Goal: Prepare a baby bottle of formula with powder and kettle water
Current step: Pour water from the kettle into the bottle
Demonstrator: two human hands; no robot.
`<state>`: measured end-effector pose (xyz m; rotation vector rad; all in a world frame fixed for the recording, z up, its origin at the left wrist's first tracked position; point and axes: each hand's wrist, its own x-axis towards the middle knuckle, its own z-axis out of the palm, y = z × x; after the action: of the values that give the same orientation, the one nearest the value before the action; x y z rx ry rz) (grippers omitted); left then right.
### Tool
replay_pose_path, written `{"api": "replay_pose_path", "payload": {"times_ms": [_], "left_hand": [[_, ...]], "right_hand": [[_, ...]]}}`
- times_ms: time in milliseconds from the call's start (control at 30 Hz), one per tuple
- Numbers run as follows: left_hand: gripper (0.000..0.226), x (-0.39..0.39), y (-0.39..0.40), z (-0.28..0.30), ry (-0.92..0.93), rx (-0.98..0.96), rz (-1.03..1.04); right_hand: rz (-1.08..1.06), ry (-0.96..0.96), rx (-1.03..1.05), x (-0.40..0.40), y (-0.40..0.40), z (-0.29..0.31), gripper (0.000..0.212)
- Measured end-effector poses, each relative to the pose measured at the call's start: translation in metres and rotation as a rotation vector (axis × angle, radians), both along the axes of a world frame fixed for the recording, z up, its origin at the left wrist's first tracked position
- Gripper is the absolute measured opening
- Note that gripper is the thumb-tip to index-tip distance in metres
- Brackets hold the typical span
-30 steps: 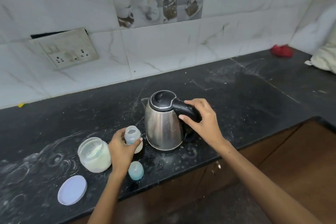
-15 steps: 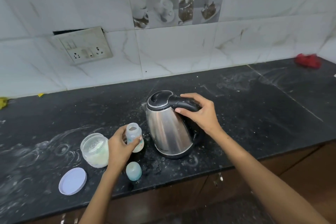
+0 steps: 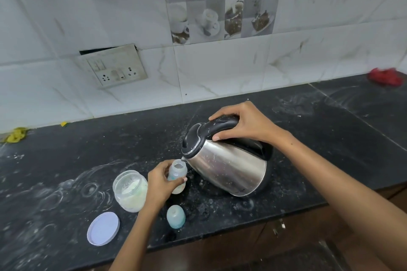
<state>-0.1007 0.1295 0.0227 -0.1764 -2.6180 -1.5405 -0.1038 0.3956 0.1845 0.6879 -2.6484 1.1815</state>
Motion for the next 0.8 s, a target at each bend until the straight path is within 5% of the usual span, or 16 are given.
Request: {"api": "replay_pose_path", "payload": {"times_ms": [800], "left_hand": [[0.059,-0.010,-0.001,0.004,-0.040,-0.163,-0.121]], "right_hand": [[0.201,-0.091,0.451,-0.032,-0.040,0.036,0.047]]}}
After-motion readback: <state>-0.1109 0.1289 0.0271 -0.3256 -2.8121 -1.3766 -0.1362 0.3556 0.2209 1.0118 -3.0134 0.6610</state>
